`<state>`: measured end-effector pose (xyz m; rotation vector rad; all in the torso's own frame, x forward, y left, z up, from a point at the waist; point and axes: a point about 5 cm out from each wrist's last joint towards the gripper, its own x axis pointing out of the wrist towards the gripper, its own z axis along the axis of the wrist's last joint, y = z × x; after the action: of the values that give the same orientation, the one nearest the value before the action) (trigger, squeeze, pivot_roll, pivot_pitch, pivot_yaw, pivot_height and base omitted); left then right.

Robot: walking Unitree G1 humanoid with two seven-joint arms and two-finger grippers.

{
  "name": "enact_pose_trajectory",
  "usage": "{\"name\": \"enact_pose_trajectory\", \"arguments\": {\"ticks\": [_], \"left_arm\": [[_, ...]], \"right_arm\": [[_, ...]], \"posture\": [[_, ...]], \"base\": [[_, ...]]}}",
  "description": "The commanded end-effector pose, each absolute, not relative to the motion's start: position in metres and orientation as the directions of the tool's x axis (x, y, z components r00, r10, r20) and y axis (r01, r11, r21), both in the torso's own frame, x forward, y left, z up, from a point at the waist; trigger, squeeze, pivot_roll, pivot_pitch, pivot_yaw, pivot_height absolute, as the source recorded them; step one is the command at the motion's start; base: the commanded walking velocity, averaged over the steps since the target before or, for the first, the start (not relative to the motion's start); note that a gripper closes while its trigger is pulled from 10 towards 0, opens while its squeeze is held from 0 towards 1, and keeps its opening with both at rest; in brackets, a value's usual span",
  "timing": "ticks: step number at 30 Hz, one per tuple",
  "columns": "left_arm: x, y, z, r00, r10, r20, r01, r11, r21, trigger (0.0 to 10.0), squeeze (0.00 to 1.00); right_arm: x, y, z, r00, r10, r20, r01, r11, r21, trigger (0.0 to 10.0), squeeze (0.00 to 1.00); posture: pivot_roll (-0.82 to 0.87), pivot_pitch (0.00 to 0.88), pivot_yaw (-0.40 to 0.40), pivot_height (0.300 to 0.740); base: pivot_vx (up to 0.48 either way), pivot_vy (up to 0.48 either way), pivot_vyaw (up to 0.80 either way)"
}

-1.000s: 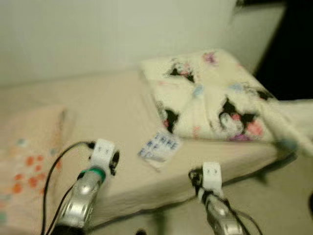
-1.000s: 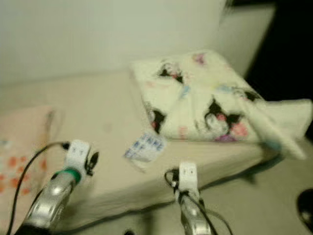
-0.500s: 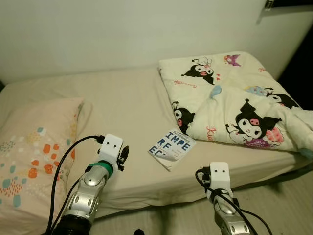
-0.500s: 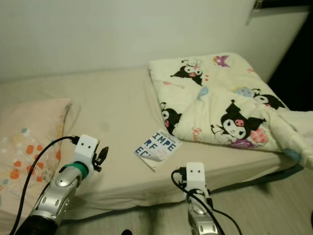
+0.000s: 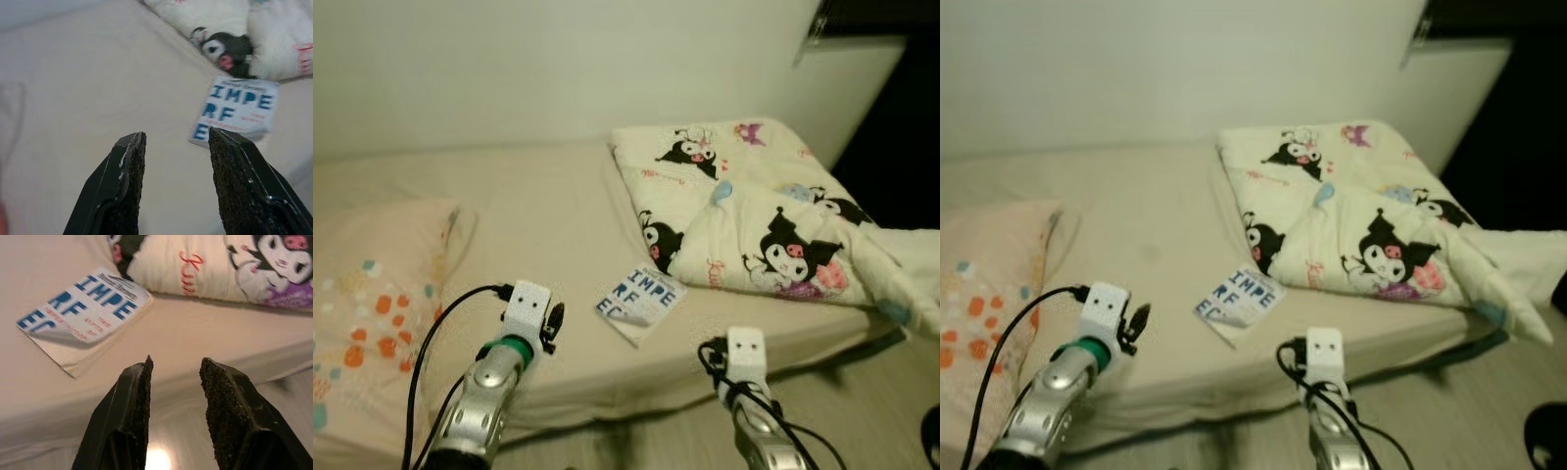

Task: Clean up the room

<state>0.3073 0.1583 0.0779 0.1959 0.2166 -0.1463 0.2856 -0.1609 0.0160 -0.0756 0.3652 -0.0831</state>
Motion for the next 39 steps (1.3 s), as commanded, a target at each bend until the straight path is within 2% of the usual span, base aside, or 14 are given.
{"name": "enact_pose_trajectory", "arguments": {"ticks": [1, 4, 6, 31, 39], "left_arm": [[0.3059, 0.1558, 0.0748, 0.963, -0.126, -0.240, 0.169, 0.972, 0.166, 10.0, 0.00], [0.3068, 0.1542, 0.0758, 0.963, -0.127, -0.237, 0.170, 0.971, 0.167, 10.0, 0.00], [0.3059, 0.1541, 0.0755, 0.964, -0.123, -0.236, 0.166, 0.971, 0.171, 10.0, 0.00], [0.3089, 0.1570, 0.0768, 0.971, -0.071, -0.227, 0.120, 0.971, 0.209, 10.0, 0.00], [0.3088, 0.1580, 0.0749, 0.970, -0.056, -0.236, 0.108, 0.972, 0.211, 10.0, 0.00]], "right_arm": [[0.2804, -0.1580, 0.0096, 0.920, -0.079, -0.383, 0.045, 0.994, -0.098, 10.0, 0.00], [0.2802, -0.1564, 0.0094, 0.921, -0.079, -0.381, 0.052, 0.995, -0.081, 10.0, 0.00], [0.2799, -0.1575, 0.0086, 0.917, -0.087, -0.389, 0.075, 0.996, -0.046, 10.0, 0.00], [0.2825, -0.1592, 0.0110, 0.919, -0.077, -0.388, 0.060, 0.997, -0.056, 10.0, 0.00], [0.2823, -0.1570, 0.0108, 0.919, -0.053, -0.390, 0.030, 0.997, -0.065, 10.0, 0.00]], "posture": [[0.13, 0.000, 0.028, 0.740], [0.13, 0.000, 0.028, 0.740], [0.13, 0.000, 0.027, 0.740], [0.13, 0.000, 0.020, 0.740], [0.13, 0.000, 0.010, 0.740]], "base": [[0.000, 0.000, 0.64], [0.000, 0.000, 0.80], [0.000, 0.000, 0.00], [0.000, 0.000, 0.00], [0.000, 0.000, 0.80]]}}
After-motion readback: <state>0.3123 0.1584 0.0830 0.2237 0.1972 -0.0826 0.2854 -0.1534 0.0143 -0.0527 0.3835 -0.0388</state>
